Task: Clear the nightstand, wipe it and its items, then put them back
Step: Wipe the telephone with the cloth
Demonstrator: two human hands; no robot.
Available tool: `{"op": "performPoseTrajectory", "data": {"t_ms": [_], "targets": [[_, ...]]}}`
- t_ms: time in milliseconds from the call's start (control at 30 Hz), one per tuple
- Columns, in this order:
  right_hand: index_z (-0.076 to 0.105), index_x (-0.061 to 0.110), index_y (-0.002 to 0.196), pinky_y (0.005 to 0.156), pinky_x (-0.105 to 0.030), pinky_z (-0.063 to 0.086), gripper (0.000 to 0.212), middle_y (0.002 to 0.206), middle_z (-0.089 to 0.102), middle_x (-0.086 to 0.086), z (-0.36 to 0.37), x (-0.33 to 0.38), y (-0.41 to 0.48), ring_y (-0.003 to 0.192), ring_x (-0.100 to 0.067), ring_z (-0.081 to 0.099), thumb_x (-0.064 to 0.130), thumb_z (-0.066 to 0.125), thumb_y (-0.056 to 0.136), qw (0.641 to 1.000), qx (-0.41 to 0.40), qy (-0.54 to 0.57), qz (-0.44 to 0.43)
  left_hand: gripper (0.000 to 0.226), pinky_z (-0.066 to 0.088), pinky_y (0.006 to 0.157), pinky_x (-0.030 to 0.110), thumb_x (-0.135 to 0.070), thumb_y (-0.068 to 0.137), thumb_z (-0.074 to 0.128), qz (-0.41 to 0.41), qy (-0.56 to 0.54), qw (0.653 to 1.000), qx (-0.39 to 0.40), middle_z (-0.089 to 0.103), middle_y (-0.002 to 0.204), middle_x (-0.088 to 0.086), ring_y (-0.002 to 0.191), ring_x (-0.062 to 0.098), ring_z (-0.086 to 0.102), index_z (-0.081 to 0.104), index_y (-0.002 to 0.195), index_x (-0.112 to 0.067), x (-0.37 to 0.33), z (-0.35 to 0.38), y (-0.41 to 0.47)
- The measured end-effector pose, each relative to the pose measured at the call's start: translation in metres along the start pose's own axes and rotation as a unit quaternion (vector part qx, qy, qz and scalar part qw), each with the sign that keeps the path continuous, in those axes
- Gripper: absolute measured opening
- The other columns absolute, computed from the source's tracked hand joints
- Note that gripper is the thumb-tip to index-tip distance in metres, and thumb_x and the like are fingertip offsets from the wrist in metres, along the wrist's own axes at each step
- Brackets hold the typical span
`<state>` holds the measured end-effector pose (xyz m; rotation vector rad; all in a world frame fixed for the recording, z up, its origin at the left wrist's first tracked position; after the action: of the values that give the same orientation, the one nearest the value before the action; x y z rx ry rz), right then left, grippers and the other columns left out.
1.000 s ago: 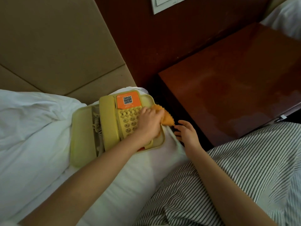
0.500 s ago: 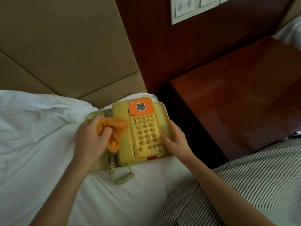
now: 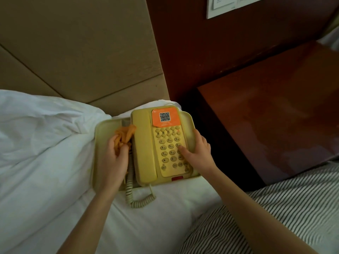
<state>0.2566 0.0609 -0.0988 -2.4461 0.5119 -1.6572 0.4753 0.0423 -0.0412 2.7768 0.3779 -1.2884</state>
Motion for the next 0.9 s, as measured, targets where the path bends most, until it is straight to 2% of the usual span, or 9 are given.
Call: {"op": "performPoseTrajectory", "data": {"t_ms": [133, 267, 400, 467, 567, 633, 733, 800, 900], "targets": [[0.018, 0.025, 0.149, 0.108, -0.043, 0.023, 0.073, 0.149, 0.027, -0.004, -0.003, -0.001, 0.002, 0.135, -0.026, 0.020, 0.027, 0.060, 0.090, 1.000, -0.001, 0.007, -0.001, 0.036, 0.032, 0.055, 0.009, -0.022, 0.093, 0.047, -0.001, -0.001, 1.000, 0.005, 0.058, 0.102, -0.009, 0.075, -0.007, 0.050, 0.047, 0.130, -0.025, -0.004, 0.006, -0.001], [0.017, 0.028, 0.149, 0.110, -0.045, 0.023, 0.064, 0.148, 0.030, 0.000, -0.006, -0.006, 0.002, 0.135, -0.025, 0.022, 0.024, 0.051, 0.094, 1.000, 0.027, -0.006, -0.015, 0.038, 0.037, 0.067, 0.014, -0.020, 0.092, 0.050, 0.017, -0.026, 0.999, 0.019, 0.059, 0.106, -0.010, 0.095, 0.011, 0.056, 0.048, 0.129, -0.026, -0.002, 0.015, 0.001], [0.006, 0.028, 0.151, 0.109, -0.053, 0.030, 0.066, 0.148, 0.033, -0.001, -0.013, -0.012, 0.002, 0.135, -0.025, 0.030, 0.019, 0.041, 0.097, 0.999, 0.028, 0.024, -0.002, 0.040, 0.036, 0.069, 0.007, -0.018, 0.091, 0.054, 0.044, -0.037, 0.998, 0.034, 0.057, 0.101, -0.019, 0.087, -0.005, 0.054, 0.047, 0.130, -0.025, -0.002, 0.032, -0.002], [0.001, 0.027, 0.151, 0.108, -0.051, 0.032, 0.066, 0.148, 0.035, -0.002, -0.015, -0.015, 0.003, 0.134, -0.025, 0.033, 0.018, 0.039, 0.098, 1.000, 0.029, 0.003, -0.006, 0.040, 0.037, 0.066, 0.002, -0.015, 0.091, 0.053, 0.070, -0.029, 0.996, 0.051, 0.058, 0.103, -0.013, 0.084, -0.007, 0.052, 0.047, 0.130, -0.022, -0.004, 0.036, -0.001], [0.001, 0.026, 0.151, 0.107, -0.047, 0.035, 0.065, 0.146, 0.036, 0.000, -0.017, -0.016, 0.006, 0.131, -0.021, 0.039, 0.019, 0.039, 0.099, 0.999, 0.033, -0.006, -0.007, 0.039, 0.035, 0.068, 0.005, -0.008, 0.090, 0.051, 0.074, -0.017, 0.996, 0.048, 0.058, 0.106, -0.007, 0.089, 0.004, 0.054, 0.050, 0.127, -0.019, -0.006, 0.025, 0.011], [0.005, 0.027, 0.151, 0.104, -0.043, 0.039, 0.063, 0.141, 0.041, 0.004, -0.015, -0.016, 0.004, 0.126, -0.018, 0.044, 0.025, 0.041, 0.099, 1.000, 0.011, 0.026, -0.007, 0.041, 0.038, 0.075, 0.012, -0.003, 0.088, 0.049, 0.105, 0.004, 0.994, 0.003, 0.058, 0.113, -0.002, 0.097, 0.011, 0.054, 0.051, 0.127, -0.016, -0.009, 0.008, 0.027], [0.010, 0.024, 0.151, 0.101, -0.031, 0.040, 0.064, 0.133, 0.041, 0.012, -0.007, -0.023, -0.010, 0.125, -0.011, 0.043, 0.030, 0.045, 0.098, 0.997, -0.026, 0.071, -0.012, 0.045, 0.034, 0.089, 0.016, 0.007, 0.084, 0.048, 0.209, 0.094, 0.971, -0.061, 0.056, 0.119, 0.005, 0.108, 0.020, 0.052, 0.051, 0.127, -0.006, -0.005, -0.008, 0.065], [0.012, 0.021, 0.151, 0.103, -0.032, 0.038, 0.066, 0.140, 0.040, 0.008, -0.005, -0.032, -0.016, 0.128, -0.011, 0.041, 0.034, 0.047, 0.097, 0.997, -0.039, 0.063, -0.015, 0.048, 0.037, 0.094, 0.030, 0.003, 0.082, 0.048, 0.264, 0.220, 0.939, -0.005, 0.056, 0.122, 0.013, 0.112, 0.031, 0.051, 0.050, 0.127, -0.011, 0.008, -0.002, 0.092], [0.014, 0.020, 0.151, 0.105, -0.033, 0.037, 0.068, 0.143, 0.039, 0.006, -0.010, -0.037, -0.017, 0.127, -0.009, 0.040, 0.036, 0.050, 0.095, 0.998, -0.037, 0.035, -0.043, 0.055, 0.038, 0.100, 0.044, -0.027, 0.081, 0.038, 0.282, 0.373, 0.882, 0.067, 0.048, 0.135, 0.014, 0.123, 0.036, 0.044, 0.044, 0.135, -0.017, 0.027, 0.011, 0.098]]}}
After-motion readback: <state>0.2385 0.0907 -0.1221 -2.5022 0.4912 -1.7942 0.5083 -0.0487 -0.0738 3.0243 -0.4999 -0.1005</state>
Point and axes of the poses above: each hand's wrist, its own y-axis towards the middle knuckle, its own z-axis out of the palm, x = y × z, the point moved 2 cm from there along y, towards the middle knuckle
